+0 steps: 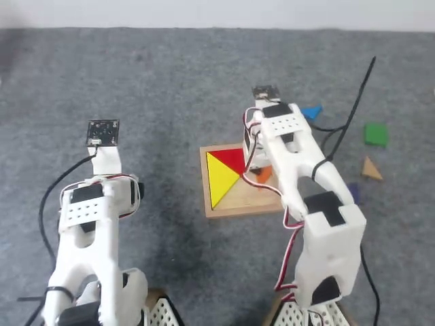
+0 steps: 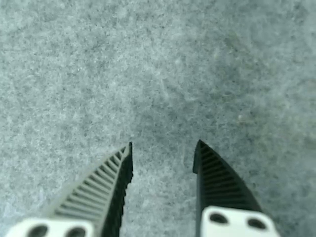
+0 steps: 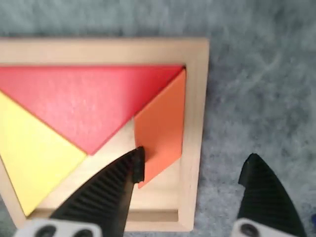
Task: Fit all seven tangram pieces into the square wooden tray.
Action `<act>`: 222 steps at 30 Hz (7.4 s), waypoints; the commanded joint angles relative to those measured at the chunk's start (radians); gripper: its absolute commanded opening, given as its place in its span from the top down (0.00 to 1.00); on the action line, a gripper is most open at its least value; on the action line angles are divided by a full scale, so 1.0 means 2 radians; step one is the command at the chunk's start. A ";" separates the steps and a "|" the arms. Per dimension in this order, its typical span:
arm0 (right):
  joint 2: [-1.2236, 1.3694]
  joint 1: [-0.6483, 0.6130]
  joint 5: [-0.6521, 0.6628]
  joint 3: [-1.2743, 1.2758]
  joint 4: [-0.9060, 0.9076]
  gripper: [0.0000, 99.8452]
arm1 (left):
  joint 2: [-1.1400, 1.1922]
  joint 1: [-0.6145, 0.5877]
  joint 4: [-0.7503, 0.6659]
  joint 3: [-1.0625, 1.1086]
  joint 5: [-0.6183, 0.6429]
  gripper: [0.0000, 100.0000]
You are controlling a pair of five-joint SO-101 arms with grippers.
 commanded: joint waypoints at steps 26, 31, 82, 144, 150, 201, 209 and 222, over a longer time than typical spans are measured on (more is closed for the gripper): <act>-0.221 0.176 0.173 -0.071 0.121 0.69 | -0.013 0.001 -0.008 -0.002 -0.002 0.80; -0.194 0.264 0.312 -0.077 0.125 0.69 | -0.013 0.001 -0.010 0.001 -0.002 0.80; -0.112 0.323 0.335 0.105 -0.130 0.95 | -0.013 0.013 -0.031 0.017 -0.019 0.80; -0.022 0.324 0.004 0.044 -0.148 0.79 | -0.013 0.014 -0.044 0.028 -0.020 0.80; 0.025 0.320 0.004 -0.006 -0.143 0.79 | -0.013 0.014 -0.044 0.028 -0.020 0.80; 0.058 0.329 -0.243 -0.145 -0.053 0.65 | -0.013 0.015 -0.044 0.028 -0.020 0.80; 0.092 0.336 -0.246 -0.160 -0.117 0.78 | -0.013 0.015 -0.044 0.028 -0.020 0.80; 0.109 0.345 -0.241 -0.160 -0.140 0.75 | -0.013 0.015 -0.044 0.028 -0.020 0.80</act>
